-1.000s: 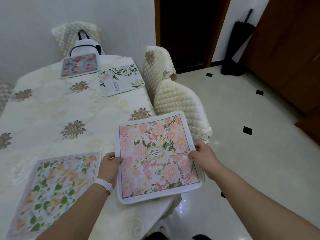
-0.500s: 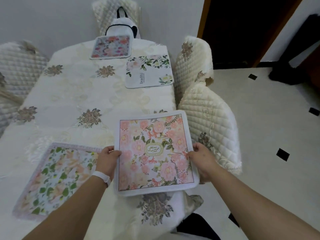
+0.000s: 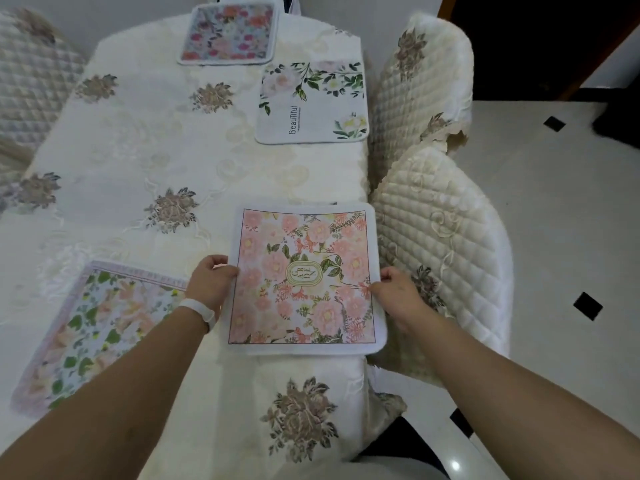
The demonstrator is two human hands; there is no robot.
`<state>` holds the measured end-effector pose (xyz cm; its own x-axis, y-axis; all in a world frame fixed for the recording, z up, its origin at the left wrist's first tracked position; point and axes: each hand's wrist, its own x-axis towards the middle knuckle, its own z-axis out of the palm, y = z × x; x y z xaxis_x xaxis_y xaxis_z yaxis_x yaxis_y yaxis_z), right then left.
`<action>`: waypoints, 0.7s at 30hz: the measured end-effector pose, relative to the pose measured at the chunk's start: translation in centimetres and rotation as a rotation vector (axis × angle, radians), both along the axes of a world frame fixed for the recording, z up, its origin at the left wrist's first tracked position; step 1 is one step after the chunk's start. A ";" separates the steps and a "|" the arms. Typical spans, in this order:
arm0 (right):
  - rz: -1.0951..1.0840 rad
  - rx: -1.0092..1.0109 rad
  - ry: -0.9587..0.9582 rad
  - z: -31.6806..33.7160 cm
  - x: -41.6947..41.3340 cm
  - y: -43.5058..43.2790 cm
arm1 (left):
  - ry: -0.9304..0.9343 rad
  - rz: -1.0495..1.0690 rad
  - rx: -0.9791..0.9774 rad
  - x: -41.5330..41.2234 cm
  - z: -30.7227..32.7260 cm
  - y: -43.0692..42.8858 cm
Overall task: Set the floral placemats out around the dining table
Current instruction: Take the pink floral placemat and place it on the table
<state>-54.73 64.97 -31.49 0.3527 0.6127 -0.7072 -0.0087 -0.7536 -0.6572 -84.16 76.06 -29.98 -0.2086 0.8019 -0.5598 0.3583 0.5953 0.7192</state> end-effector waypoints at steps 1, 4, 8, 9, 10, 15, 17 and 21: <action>0.000 -0.007 -0.004 -0.2 0.0 0.2 | 0.003 -0.015 0.010 0.2 -0.3 0.4; 0.007 -0.027 -0.024 -0.6 0.0 0.3 | 0.030 -0.033 0.001 0.3 -1.2 1.1; -0.024 -0.045 -0.029 -1.2 -0.1 0.3 | 0.077 -0.042 -0.024 0.1 -2.2 1.3; -0.035 -0.049 -0.022 -1.3 -0.2 0.3 | 0.094 -0.062 -0.028 0.1 -2.4 1.2; -0.042 -0.049 -0.014 -1.4 -0.3 0.3 | 0.110 -0.078 -0.033 0.1 -2.5 1.2; -0.009 -0.049 -0.058 -1.8 -0.4 0.1 | 0.127 -0.088 0.014 0.4 -2.5 0.8; 0.037 -0.035 -0.116 -1.7 -0.4 0.3 | 0.118 -0.086 0.033 0.2 -2.5 0.6; 0.120 0.043 -0.283 -0.9 -0.3 0.5 | 0.073 -0.059 0.061 -1.3 -2.1 -0.4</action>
